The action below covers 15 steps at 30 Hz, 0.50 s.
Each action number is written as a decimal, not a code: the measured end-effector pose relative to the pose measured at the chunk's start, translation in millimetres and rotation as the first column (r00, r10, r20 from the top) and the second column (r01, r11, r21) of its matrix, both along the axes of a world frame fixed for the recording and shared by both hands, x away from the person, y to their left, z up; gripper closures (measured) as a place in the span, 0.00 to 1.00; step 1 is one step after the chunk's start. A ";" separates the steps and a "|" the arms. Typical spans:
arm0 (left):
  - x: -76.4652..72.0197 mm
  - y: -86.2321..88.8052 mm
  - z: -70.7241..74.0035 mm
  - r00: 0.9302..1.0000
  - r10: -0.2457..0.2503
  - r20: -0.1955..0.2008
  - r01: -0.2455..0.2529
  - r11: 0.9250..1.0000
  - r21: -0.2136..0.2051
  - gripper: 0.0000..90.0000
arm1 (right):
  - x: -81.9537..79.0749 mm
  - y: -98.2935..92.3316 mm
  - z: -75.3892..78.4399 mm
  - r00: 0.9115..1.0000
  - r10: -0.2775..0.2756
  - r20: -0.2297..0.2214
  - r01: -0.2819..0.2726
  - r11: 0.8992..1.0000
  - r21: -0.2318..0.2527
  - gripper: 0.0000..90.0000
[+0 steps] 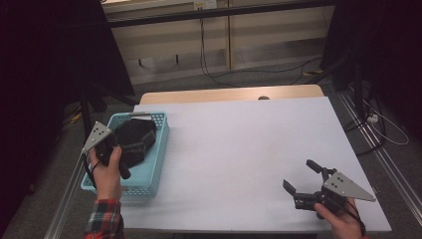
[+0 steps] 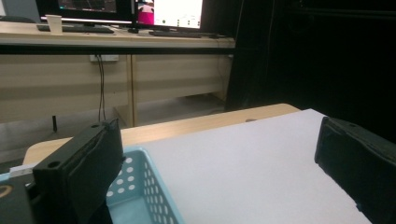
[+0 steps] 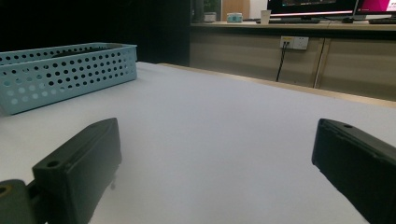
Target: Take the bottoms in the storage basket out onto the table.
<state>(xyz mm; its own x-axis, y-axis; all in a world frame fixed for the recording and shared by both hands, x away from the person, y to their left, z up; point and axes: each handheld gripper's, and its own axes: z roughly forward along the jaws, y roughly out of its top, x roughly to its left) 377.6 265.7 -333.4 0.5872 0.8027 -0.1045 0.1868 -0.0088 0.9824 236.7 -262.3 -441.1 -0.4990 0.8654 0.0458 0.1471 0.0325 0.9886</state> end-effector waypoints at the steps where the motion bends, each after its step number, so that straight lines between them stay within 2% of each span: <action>1: 2.0 1.3 -0.2 1.000 0.003 -0.002 -0.003 1.000 0.002 0.01 | 0.0 -0.1 0.0 1.000 0.001 0.000 -0.001 1.000 -0.001 0.01; 15: 25.8 19.3 -7.4 0.998 0.060 -0.026 -0.059 0.998 0.035 0.02 | -0.5 -0.2 0.3 1.000 0.008 0.001 -0.008 1.000 0.000 0.01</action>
<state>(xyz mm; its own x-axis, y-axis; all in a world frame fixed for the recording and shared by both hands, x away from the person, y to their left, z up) 403.4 285.0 -340.9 0.5356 0.8396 -0.0909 0.2141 -0.0308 0.9763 236.2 -262.5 -440.8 -0.5064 0.8612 0.0450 0.1458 0.0341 0.9887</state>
